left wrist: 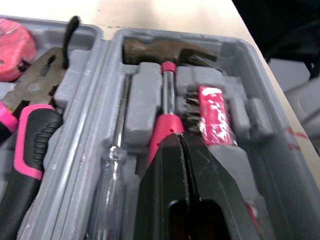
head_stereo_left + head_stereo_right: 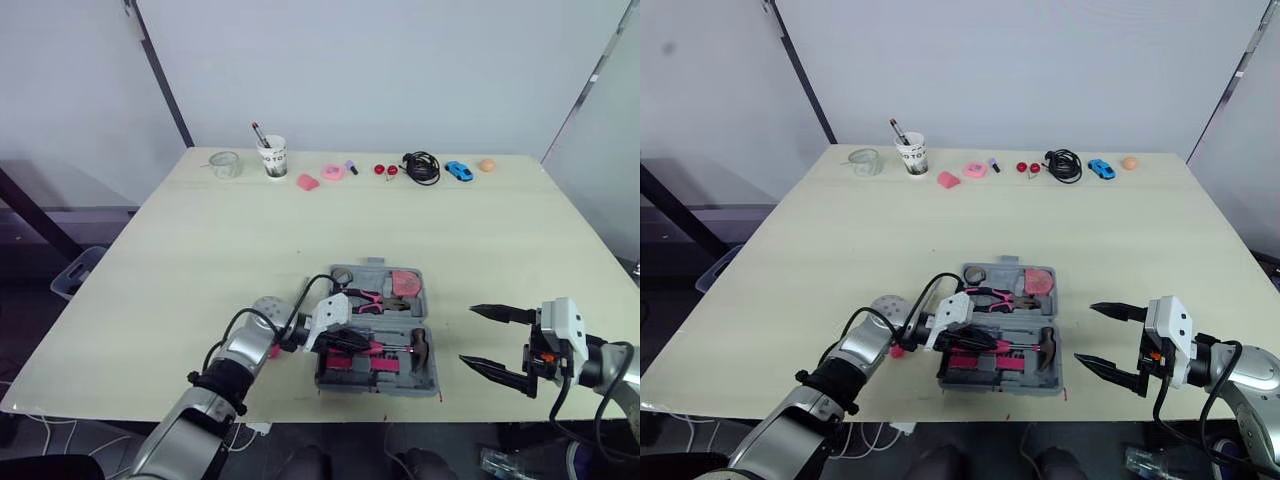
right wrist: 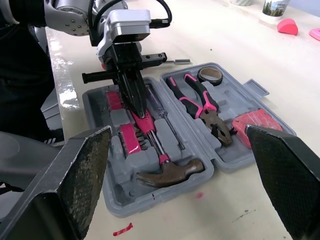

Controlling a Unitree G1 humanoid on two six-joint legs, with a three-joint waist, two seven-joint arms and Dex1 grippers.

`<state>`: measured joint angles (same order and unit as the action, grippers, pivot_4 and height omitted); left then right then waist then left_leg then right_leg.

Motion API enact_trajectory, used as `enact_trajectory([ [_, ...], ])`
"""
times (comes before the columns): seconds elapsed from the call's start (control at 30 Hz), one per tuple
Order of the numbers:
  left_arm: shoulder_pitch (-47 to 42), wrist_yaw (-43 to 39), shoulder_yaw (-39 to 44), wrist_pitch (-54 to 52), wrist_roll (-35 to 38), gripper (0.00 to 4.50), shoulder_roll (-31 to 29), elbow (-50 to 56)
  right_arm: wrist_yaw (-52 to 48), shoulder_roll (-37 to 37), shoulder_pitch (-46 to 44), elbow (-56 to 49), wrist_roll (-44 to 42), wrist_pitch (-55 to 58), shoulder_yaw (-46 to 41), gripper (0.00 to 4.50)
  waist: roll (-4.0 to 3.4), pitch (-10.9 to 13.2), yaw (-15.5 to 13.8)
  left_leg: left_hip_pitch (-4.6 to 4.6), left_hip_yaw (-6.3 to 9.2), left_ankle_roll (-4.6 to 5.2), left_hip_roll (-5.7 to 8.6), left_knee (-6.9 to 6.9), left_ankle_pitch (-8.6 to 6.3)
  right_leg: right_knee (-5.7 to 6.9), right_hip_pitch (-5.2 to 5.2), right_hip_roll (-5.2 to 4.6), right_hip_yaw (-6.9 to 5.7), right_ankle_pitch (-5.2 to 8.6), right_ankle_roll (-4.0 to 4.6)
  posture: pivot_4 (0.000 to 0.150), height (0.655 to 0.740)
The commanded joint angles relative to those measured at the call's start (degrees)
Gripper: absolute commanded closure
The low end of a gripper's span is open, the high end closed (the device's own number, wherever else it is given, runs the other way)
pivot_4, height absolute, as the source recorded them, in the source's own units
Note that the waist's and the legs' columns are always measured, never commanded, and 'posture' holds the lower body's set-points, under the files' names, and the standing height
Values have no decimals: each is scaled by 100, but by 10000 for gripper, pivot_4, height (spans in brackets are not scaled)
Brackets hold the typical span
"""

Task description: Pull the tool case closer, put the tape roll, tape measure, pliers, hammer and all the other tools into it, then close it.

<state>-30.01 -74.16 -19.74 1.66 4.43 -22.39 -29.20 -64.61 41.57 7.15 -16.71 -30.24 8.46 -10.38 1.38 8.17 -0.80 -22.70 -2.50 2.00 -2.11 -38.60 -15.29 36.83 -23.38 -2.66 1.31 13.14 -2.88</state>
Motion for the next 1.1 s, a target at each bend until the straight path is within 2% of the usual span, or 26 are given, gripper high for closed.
enact_trajectory([
  [0.03,137,-140,196,-93,258,44532,-68,296,13,-47,-31,-24,-71,-55,-53,0,0,0,5,0,0,0,-1,0,0,0,-1,1,0,0,0,1500,7400],
  [0.27,408,152,1071,-591,1117,44532,-220,1339,366,-376,-64,214,-9,-80,-110,0,1,1,6,-3,1,0,-3,1,0,0,-2,0,-1,0,1,1500,7400],
  [0.4,879,703,1899,-946,1765,44532,-265,2031,644,-519,-86,515,133,-107,-168,0,-1,1,22,-2,7,0,-5,1,0,1,-2,-1,0,0,0,1500,7400],
  [0.53,1391,1128,2328,-1200,2026,44532,-354,2626,931,-684,-203,835,200,-243,-283,0,-1,1,15,1,15,0,-7,2,0,1,-3,0,1,0,1,1500,7400],
  [0.63,2122,1440,2686,-1166,2004,44532,-548,3036,1077,-763,-180,1057,246,-332,-404,0,-1,1,15,2,13,0,-6,2,0,1,-3,-1,1,0,1,1500,7400],
  [0.7,2495,1619,2957,-1116,2029,40718,-606,3117,1095,-774,-88,1136,292,-420,-458,0,-2,1,14,3,14,0,-7,4,0,0,-3,-2,3,1,3,1500,7400],
  [0.8,3174,1944,3482,-966,2048,29752,-698,3206,1271,-848,105,1231,276,-493,-652,0,-1,0,3,5,10,-1,-10,12,0,-1,-4,-2,2,4,9,1500,7400],
  [0.93,3775,2273,3931,-835,2040,10087,-731,3314,1355,-891,373,1296,316,-635,-802,0,-3,1,-3,8,10,-1,-17,13,0,0,-5,-10,4,14,25,1500,7400],
  [0.97,3944,2320,4015,-834,2046,7207,-732,3360,1369,-904,453,1291,311,-653,-836,0,-3,1,-4,8,9,-1,-17,13,0,0,-5,-12,4,14,25,1500,7400],
  [1.0,4118,2340,4088,-847,2074,2401,-729,3425,1377,-915,541,1268,291,-664,-868,0,-2,0,-2,8,5,-1,-17,13,0,0,-4,-15,4,14,25,1500,7400],
  [1.03,4236,2351,4137,-852,2097,561,-729,3469,1384,-926,605,1246,279,-674,-887,0,0,-1,5,10,2,-1,-16,13,0,0,-4,-16,6,14,25,1500,7400],
  [1.1,4455,2379,4208,-845,2112,561,-742,3556,1420,-943,743,1197,267,-697,-927,0,-1,-1,5,11,-1,-1,-20,16,-1,-3,-5,-18,8,15,25,1500,7400],
])
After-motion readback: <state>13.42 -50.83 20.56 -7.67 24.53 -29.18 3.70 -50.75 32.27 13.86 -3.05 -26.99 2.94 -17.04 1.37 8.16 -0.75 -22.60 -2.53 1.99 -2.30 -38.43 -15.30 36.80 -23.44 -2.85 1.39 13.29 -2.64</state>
